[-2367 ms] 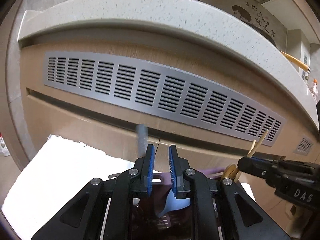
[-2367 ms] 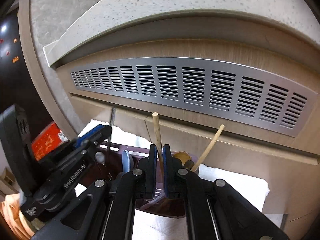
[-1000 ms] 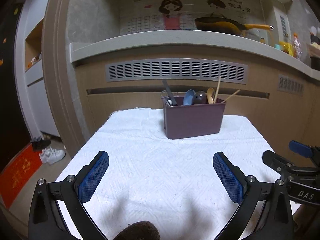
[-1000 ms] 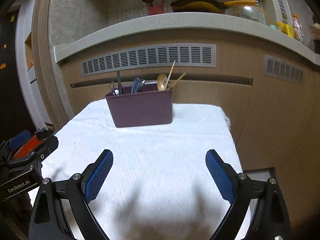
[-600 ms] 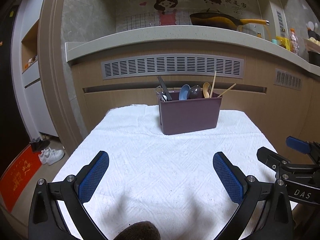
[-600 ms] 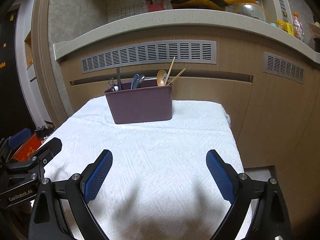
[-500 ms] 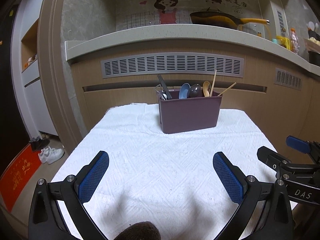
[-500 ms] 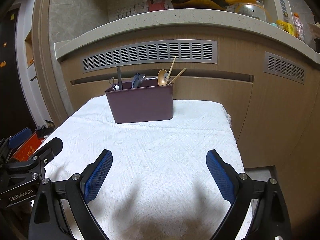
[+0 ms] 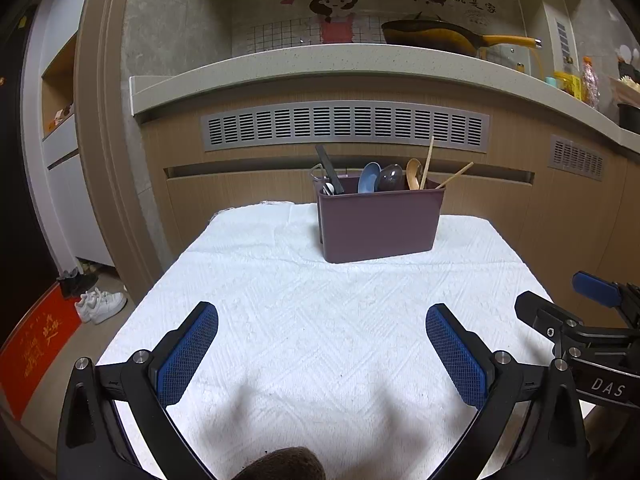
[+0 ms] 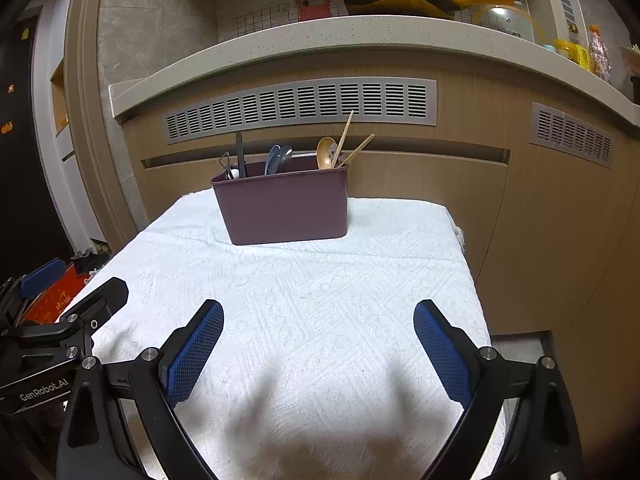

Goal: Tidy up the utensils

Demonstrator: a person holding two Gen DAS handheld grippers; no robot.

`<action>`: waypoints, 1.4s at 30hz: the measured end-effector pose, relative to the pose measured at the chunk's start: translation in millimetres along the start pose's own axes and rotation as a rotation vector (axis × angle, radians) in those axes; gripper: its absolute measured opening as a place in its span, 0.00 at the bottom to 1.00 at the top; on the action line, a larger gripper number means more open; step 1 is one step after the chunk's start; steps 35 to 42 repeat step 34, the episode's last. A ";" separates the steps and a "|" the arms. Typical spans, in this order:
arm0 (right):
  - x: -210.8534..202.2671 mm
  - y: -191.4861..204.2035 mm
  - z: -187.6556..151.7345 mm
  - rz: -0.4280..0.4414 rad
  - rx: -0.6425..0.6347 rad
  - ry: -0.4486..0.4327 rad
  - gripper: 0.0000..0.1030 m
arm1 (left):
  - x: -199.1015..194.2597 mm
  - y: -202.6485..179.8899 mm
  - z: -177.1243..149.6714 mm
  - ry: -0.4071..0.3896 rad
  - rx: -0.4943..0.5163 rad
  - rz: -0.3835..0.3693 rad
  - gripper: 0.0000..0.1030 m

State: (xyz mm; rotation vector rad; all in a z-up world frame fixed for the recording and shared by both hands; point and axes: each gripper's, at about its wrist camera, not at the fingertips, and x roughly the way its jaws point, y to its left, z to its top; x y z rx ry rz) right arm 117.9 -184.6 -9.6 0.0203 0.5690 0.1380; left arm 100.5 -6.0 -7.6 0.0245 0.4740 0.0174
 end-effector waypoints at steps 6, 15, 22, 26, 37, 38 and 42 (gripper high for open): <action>0.4 -0.3 -0.1 0.001 -0.002 0.001 0.92 | 1.5 1.6 -0.8 0.007 -0.006 -0.003 1.00; 0.5 -0.8 0.2 0.002 -0.006 0.001 0.92 | 0.9 1.9 -0.8 0.006 -0.007 -0.003 1.00; 0.4 -1.0 0.4 0.004 -0.006 0.001 0.92 | 1.2 2.3 -0.7 0.009 -0.010 -0.003 1.00; 0.3 -0.8 0.5 0.002 -0.005 0.000 0.92 | 0.6 3.6 -0.7 0.012 -0.014 -0.002 1.00; -0.3 -0.3 1.8 -0.002 -0.008 -0.004 0.95 | 2.1 5.1 -1.7 0.024 -0.022 -0.012 1.00; -0.3 -0.3 1.8 -0.002 -0.008 -0.004 0.95 | 2.1 5.1 -1.7 0.024 -0.022 -0.012 1.00; -0.3 -0.3 1.8 -0.002 -0.008 -0.004 0.95 | 2.1 5.1 -1.7 0.024 -0.022 -0.012 1.00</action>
